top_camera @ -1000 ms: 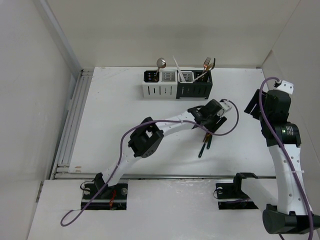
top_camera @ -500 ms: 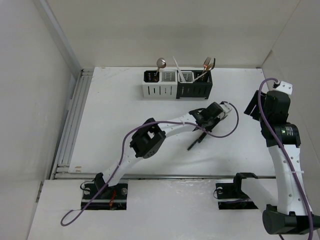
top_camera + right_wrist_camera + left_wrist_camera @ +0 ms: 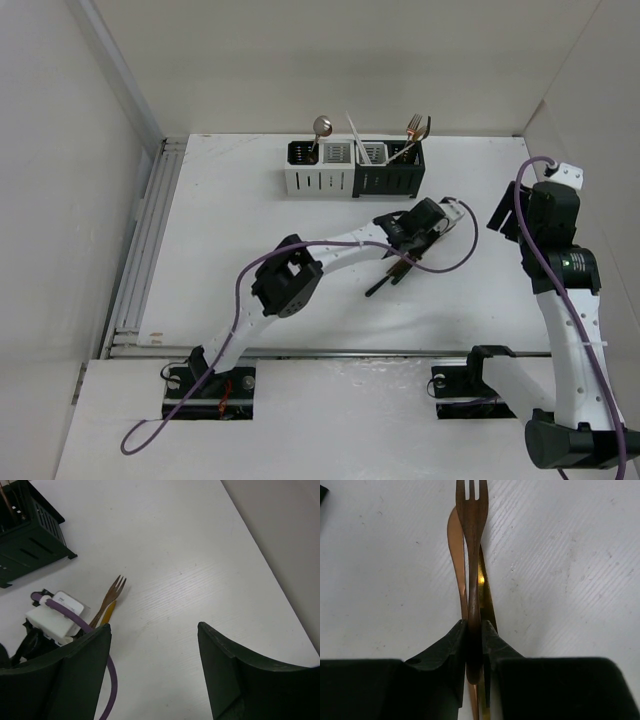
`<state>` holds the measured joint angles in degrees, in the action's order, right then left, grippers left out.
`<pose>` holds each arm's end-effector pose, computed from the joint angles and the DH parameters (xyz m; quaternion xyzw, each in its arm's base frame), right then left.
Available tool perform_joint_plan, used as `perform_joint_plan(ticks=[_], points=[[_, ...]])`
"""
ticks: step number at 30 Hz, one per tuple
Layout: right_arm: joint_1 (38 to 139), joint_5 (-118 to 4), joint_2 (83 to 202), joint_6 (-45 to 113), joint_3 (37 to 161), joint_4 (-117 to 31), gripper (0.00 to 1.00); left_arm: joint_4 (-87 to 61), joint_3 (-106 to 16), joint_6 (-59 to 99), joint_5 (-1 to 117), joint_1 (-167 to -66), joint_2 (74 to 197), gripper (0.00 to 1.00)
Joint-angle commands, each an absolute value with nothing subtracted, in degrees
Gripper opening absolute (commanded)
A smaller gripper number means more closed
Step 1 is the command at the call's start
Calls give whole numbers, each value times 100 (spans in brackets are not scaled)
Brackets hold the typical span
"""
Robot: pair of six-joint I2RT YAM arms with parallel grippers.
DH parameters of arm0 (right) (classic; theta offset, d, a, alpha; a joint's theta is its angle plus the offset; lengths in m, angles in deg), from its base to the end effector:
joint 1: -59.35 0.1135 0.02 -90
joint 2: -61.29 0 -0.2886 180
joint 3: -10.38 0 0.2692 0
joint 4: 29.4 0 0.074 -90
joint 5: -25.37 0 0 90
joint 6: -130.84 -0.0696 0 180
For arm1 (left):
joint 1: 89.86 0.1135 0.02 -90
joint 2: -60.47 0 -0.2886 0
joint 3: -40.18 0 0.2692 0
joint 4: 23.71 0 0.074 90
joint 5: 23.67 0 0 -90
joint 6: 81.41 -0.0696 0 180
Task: Sort the eating utensils into containers
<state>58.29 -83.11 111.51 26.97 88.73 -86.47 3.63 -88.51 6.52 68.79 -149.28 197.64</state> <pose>0.1948 -0.0257 0.3945 0.1913 0.8324 -0.0815 0.5137 0.3151 -0.5273 0.1860 0.4466 0.7700 -0.2017 0.4086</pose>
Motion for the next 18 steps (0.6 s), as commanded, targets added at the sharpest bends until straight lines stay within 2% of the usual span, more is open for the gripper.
perform_joint_plan(ticks=[1,10,18], points=[[5812,-8362,11078,2757,8847,-8570,75,245,-8783,446,6897,-14937,18976,0],[5812,-8362,11078,2757,9110,-8570,75,184,-8556,384,7054,-14937,18556,0],[5812,-7854,11579,2573,10534,-8448,77,-185,-7538,-19,7362,-14419,17202,0]])
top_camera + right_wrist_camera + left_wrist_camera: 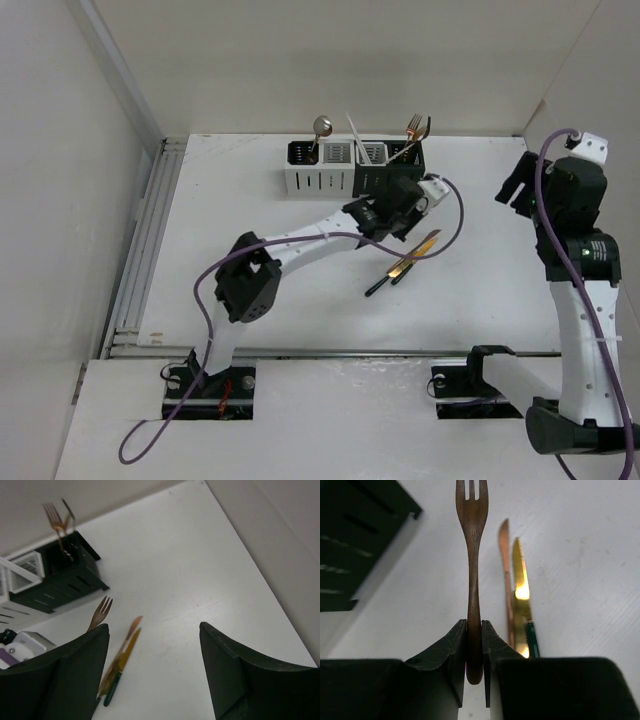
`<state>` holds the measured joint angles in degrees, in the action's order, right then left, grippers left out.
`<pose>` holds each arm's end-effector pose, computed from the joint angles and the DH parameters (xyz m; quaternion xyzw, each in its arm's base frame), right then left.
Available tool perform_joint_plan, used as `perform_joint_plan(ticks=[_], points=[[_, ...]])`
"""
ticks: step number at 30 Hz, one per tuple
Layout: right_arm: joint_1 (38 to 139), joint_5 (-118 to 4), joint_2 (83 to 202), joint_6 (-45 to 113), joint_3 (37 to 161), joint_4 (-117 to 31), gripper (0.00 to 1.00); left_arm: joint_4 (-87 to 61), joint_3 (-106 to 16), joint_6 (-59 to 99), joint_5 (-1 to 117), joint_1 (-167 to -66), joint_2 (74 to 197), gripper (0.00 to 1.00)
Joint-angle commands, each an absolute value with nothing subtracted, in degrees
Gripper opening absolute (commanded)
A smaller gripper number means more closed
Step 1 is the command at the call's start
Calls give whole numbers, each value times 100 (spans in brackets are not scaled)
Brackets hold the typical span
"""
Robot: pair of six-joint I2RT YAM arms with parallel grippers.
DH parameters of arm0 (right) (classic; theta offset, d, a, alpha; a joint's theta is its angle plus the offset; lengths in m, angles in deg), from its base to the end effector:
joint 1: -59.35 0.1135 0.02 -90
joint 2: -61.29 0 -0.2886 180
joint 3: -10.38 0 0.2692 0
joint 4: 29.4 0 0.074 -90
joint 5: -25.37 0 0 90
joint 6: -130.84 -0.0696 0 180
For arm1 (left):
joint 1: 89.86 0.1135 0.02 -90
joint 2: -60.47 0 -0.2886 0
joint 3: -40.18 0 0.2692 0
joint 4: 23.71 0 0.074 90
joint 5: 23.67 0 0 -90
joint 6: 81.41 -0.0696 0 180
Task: Sort the eating utensils into containers
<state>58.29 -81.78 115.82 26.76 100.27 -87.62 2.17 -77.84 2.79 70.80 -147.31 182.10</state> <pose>0.2011 -0.0242 0.4497 0.1903 0.8059 -0.0614 0.5573 0.3085 -0.4732 0.2717 0.4359 0.7453 -0.1890 0.4679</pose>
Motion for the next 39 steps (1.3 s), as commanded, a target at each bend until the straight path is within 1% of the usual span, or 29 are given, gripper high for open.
perform_joint_plan(ticks=[1,2,3,4,6,7,9,10,11,13,19,23,24,25,31,35,38,39], points=[[5812,-7678,11657,2572,10665,-8290,79,-273,-7388,-107,7432,-14366,17035,0],[5812,-7450,11736,2572,10666,-8193,84,-526,-7229,-186,7432,-14313,16677,0],[5812,-6847,11798,2572,10666,-8105,88,-685,-7054,-396,7432,-14243,16482,0],[5812,-6467,11877,2520,10666,-7982,92,-870,-6669,-511,7493,-14242,16289,0],[5812,-5668,12237,2389,10544,-7894,100,-1422,-6280,-722,7494,-14190,15728,0],[5812,-4759,12351,2318,10456,-7780,100,-1599,-5913,-819,7494,-14190,15550,0],[5812,-3901,12518,1838,9965,-7053,100,-1977,-5621,-969,7336,-14190,15164,0],[5812,-2914,12484,1016,9154,-5483,100,-1979,-5489,-891,7214,-14059,15040,0],[5812,-2904,12484,756,9146,-5468,100,-1979,-5488,-890,7213,-14058,14986,0],[5899,-2798,12484,525,8927,-4916,100,-2040,-5374,-890,7134,-13944,14934,0],[6453,-2763,12905,797,9383,-4703,100,-2093,-5312,-706,6774,-13830,14933,0],[6856,-2982,13151,543,9401,-4501,100,-2216,-5364,-653,6625,-13829,14933,0],[6919,-3070,13213,542,9401,-4501,98,-2286,-5365,-653,6624,-13777,14933,0],[6919,-3166,13353,394,9401,-4501,97,-2287,-5365,-592,6563,-13776,14933,0],[7121,-3642,13714,164,9549,-4272,95,-2287,-5303,-407,6360,-13776,14933,0],[7183,-3642,14082,32,9735,-4070,90,-2287,-5250,-345,6132,-13776,14933,0],[7244,-3599,14259,-20,9892,-3965,78,-2225,-5250,-293,6079,-13776,14933,0],[7305,-3546,14416,-90,9980,-3964,68,-2225,-5250,-293,6079,-13776,14933,0]])
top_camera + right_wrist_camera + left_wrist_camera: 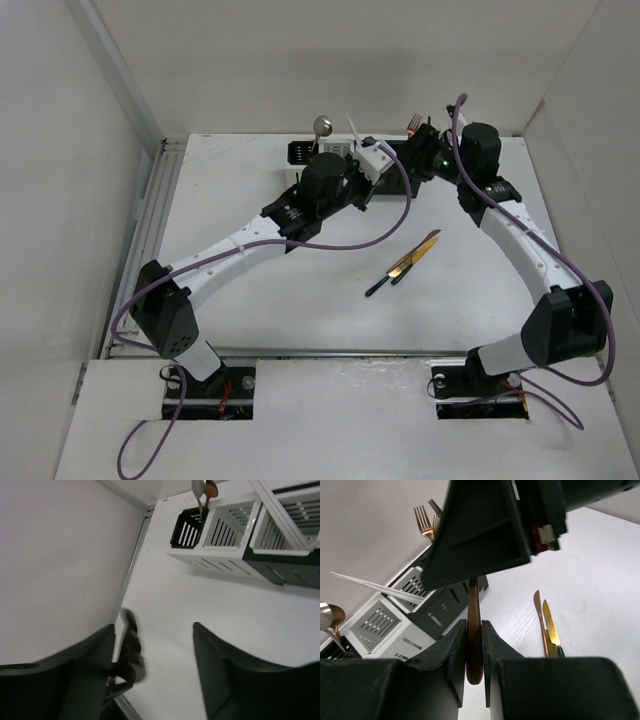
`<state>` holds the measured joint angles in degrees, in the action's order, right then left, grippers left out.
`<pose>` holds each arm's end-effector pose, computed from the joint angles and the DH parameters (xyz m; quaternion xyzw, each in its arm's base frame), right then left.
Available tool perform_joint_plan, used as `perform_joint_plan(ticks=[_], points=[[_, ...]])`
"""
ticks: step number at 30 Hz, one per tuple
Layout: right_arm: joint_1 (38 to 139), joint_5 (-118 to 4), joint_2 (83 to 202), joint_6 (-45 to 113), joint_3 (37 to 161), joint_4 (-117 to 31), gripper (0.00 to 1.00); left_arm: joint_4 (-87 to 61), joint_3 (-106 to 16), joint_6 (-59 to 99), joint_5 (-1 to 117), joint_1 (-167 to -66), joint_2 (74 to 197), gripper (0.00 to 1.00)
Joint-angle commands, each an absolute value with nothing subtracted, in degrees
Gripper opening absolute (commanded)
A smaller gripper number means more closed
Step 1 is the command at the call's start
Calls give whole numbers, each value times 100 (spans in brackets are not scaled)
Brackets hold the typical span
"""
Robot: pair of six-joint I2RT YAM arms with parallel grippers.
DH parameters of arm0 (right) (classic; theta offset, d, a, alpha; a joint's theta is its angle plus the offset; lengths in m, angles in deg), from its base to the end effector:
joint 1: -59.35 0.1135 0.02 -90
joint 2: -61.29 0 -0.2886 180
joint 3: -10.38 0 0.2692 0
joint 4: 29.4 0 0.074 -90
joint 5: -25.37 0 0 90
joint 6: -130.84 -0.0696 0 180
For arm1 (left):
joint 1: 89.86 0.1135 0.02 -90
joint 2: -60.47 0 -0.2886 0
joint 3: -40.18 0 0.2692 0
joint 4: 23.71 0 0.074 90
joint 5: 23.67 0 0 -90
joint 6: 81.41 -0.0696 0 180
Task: Sort the eating utensils into containers
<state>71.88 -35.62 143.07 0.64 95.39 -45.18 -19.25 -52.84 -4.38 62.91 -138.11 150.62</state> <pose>0.3628 0.1152 0.3850 0.0285 0.7708 0.4440 0.4559 0.2853 -0.3258 0.4116 0.3828 0.6061 -0.2316 0.6577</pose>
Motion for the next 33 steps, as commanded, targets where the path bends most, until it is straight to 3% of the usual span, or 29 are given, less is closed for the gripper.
perform_joint_plan(ticks=[1,3,4,6,7,8,10,11,12,13,20,33], points=[[7306,-3493,14496,-91,9981,-3964,62,-2225,-5250,-232,6079,-13776,14933,0],[7359,-3300,14689,-143,10042,-3912,51,-2225,-5250,-170,6079,-13776,14933,0],[7359,-3247,14690,-143,10103,-3860,35,-2225,-5250,-169,6131,-13724,14985,0],[7411,-3167,14769,-143,10104,-3859,16,-2278,-5312,-99,6263,-13724,15039,0],[7411,-3167,14821,-143,10104,-3859,0,-2208,-5373,-99,6264,-13671,15099,0],[7411,-3167,14822,-143,10104,-3859,0,-2147,-5373,-99,6342,-13671,15170,11],[7411,-3395,14822,-91,10156,-3859,0,-2006,-5522,-46,6404,-13610,15240,55],[7350,-3474,14822,14,10157,-3859,0,-1849,-5523,-46,6404,-13609,15310,83],[7298,-3614,14822,102,10209,-3859,0,-1778,-5575,-46,6465,-13549,15311,95],[7193,-3737,14822,225,10331,-3963,0,-1716,-5575,6,6466,-13548,15311,100],[6604,-4793,15515,1350,11499,-4737,0,-1337,-5514,129,6721,-13171,15364,100],[6330,-5857,17369,2089,13223,-4791,0,-1091,-5382,129,6835,-12511,15645,100]])
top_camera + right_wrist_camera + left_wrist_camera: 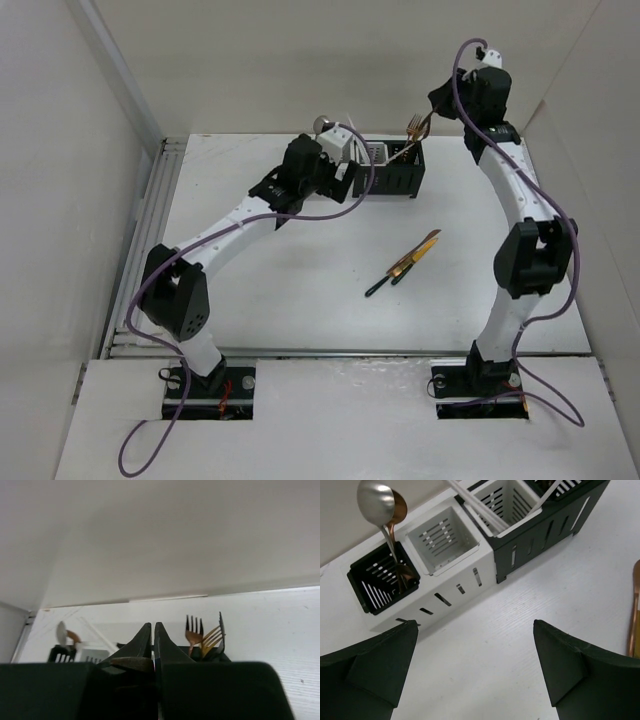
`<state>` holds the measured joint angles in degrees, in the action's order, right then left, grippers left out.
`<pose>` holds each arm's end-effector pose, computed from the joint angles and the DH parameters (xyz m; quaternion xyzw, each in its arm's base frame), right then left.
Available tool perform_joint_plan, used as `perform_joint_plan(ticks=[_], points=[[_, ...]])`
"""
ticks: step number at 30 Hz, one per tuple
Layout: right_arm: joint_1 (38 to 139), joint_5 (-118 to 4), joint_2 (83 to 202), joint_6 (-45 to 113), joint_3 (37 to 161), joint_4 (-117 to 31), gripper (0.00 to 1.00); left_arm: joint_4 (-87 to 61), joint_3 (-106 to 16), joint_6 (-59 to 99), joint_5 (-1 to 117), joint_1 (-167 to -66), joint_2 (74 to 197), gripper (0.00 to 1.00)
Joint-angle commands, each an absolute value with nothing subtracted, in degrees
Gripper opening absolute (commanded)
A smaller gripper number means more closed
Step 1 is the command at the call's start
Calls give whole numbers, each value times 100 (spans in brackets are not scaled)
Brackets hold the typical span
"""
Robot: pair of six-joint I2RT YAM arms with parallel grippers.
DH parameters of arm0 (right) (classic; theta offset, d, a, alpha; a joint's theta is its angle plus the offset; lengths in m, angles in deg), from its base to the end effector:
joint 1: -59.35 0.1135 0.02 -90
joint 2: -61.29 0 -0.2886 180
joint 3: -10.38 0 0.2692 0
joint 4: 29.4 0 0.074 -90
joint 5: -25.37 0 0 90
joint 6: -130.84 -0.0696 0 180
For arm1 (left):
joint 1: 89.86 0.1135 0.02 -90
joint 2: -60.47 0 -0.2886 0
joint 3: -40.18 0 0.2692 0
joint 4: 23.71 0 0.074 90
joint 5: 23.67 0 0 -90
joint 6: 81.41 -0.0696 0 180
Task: Sort the eating utensils into containers
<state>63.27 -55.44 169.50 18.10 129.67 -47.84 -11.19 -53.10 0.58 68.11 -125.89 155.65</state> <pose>0.5139 0.0464 0.4211 0.0702 0.7472 0.2103 0.6265 0.3685 -0.2654 0.3562 0.2874 0.7361 -0.1364 0.5974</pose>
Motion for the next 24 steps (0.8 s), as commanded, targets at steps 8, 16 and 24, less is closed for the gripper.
perform_joint_plan(ticks=[8,16,24], points=[[6620,-6323,17775,2580,12838,-4238,0,-749,-5655,182,6721,-12344,16076,100],[6910,-6534,17828,2792,12275,-3868,18,-696,-5821,235,6589,-12344,16190,100],[6858,-6796,17134,2731,11695,-3868,60,-591,-5822,60,6414,-12501,16243,100]])
